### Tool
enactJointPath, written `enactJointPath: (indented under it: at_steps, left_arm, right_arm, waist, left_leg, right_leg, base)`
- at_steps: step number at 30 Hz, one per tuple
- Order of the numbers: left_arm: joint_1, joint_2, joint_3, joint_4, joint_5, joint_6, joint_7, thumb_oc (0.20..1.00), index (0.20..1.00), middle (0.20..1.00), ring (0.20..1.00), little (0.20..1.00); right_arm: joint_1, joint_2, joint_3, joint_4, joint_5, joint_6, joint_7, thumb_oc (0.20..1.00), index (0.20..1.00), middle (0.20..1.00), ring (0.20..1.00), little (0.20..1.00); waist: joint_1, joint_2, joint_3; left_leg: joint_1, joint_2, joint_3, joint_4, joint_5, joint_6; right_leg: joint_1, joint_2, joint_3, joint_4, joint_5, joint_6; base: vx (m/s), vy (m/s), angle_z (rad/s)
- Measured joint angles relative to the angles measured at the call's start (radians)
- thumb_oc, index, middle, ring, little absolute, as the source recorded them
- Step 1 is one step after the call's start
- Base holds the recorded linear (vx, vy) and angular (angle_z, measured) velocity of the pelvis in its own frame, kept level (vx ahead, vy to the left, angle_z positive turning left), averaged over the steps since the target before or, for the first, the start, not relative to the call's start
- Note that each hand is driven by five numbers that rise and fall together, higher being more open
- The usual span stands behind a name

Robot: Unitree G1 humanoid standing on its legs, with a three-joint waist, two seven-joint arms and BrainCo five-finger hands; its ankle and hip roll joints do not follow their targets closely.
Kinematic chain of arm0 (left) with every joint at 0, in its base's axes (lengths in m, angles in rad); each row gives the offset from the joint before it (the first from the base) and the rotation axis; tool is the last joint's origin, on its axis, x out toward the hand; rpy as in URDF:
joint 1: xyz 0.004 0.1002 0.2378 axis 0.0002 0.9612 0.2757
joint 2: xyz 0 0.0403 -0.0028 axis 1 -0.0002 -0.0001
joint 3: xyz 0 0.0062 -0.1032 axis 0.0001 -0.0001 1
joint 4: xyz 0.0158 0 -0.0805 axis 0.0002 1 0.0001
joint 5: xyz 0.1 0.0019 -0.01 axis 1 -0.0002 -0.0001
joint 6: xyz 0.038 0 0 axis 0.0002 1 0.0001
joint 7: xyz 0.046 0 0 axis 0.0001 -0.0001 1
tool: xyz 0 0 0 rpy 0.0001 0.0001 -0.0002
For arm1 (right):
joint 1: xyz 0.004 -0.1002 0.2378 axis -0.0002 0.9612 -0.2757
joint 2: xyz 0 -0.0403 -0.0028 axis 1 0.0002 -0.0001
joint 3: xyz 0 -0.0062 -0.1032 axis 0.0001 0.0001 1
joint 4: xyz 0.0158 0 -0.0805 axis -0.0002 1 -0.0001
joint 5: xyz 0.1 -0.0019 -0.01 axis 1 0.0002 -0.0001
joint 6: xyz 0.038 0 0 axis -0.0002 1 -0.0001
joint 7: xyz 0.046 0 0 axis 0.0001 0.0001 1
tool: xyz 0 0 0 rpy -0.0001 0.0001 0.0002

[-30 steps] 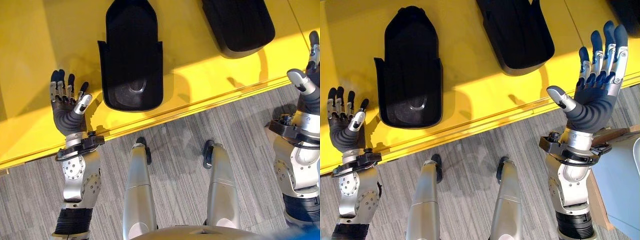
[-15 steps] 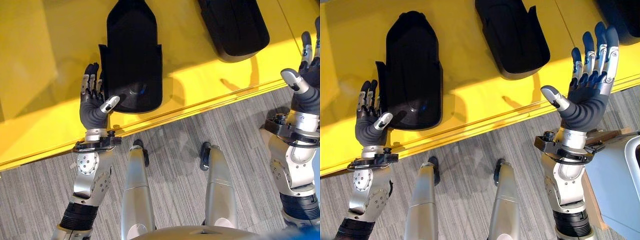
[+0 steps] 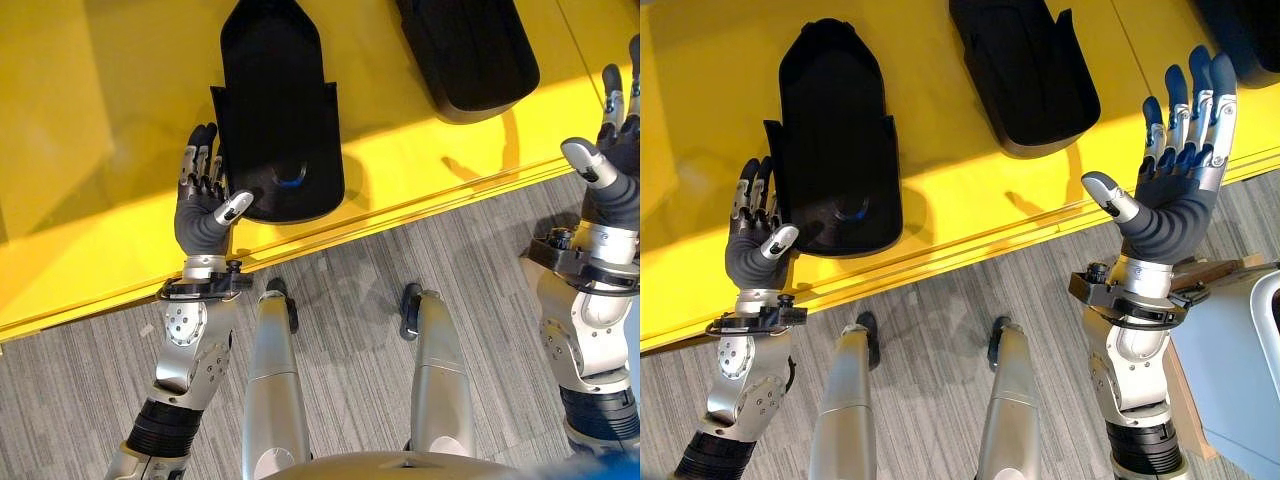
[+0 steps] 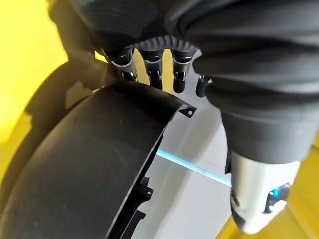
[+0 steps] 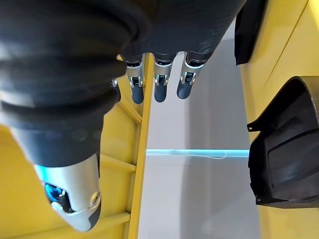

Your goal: Move parts from the plastic box to the shelf.

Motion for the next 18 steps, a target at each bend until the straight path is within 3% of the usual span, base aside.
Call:
enactJointPath:
  at_steps: [18]
  left_arm:
    - [-0.012, 0.001, -0.077, -0.03, -0.038, 0.032, -0.042, 1.0, 1.0, 1.0, 1.0, 1.0]
  right_arm:
    - [-0.002, 0.0, 0.028, 0.0, 0.0, 0.0, -0.001, 1.0, 1.0, 1.0, 1.0, 1.0]
  waist:
    - [0.0, 0.001, 0.003]
  left_leg:
    - [0.002, 0.0, 0.001, -0.001, 0.001, 0.001]
  right_leg:
    - [0.001, 0.001, 0.001, 0.0, 0.004, -0.004]
  base:
    - [0.0, 0.0, 0.0]
